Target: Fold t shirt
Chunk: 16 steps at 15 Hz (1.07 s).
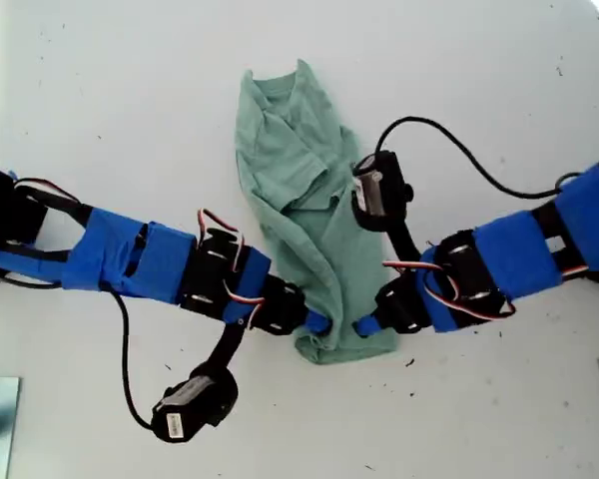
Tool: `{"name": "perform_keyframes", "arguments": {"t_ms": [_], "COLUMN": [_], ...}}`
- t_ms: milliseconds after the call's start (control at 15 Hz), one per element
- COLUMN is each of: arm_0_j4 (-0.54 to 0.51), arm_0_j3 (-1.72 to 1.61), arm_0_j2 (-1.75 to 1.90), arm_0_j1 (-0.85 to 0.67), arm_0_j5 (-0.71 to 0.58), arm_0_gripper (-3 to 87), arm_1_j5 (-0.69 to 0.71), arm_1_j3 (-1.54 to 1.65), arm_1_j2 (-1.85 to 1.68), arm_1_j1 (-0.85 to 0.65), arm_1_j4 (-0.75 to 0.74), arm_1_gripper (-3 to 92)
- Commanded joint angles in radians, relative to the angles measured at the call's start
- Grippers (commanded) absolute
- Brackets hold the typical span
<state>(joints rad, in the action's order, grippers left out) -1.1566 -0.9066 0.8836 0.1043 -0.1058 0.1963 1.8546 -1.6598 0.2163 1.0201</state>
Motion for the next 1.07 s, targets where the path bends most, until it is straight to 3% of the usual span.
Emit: {"name": "perform_keyframes", "arguments": {"t_ms": [0, 67, 133, 200, 400, 533, 800, 1000], "arm_0_j4": [0.018, 0.023, 0.025, 0.02, 0.009, 0.009, 0.078, -0.003], "arm_0_j3": [0.018, 0.018, 0.025, 0.025, 0.02, 0.017, 0.015, -0.044], "arm_0_j2": [-0.025, -0.029, -0.018, 0.023, 0.219, 0.298, 0.331, 0.508], "arm_0_j1": [-0.02, -0.017, -0.005, 0.014, 0.101, 0.155, 0.212, 0.094], "arm_0_j5": [-0.038, -0.054, -0.077, -0.08, -0.123, -0.121, -0.098, -0.094], "arm_0_gripper": [13.4, -0.1, -0.2, -0.2, -0.2, -0.2, -0.2, -0.2], "arm_1_j5": [-0.049, -0.074, -0.098, -0.091, 0.057, 0.163, 0.247, 0.391], "arm_1_j3": [0.06, 0.054, 0.044, 0.006, -0.42, -0.62, -0.681, -0.692], "arm_1_j2": [0.06, 0.083, 0.081, 0.049, -0.011, -0.014, -0.028, -0.083], "arm_1_j1": [-0.002, 0.012, 0.023, 0.029, 0.041, 0.064, 0.017, -0.173], "arm_1_j4": [-0.153, -0.167, -0.161, -0.112, 0.336, 0.442, 0.416, 0.365], "arm_1_gripper": [16.4, 7.4, 1.2, 1.2, 1.2, 1.2, 1.2, 1.2]}}
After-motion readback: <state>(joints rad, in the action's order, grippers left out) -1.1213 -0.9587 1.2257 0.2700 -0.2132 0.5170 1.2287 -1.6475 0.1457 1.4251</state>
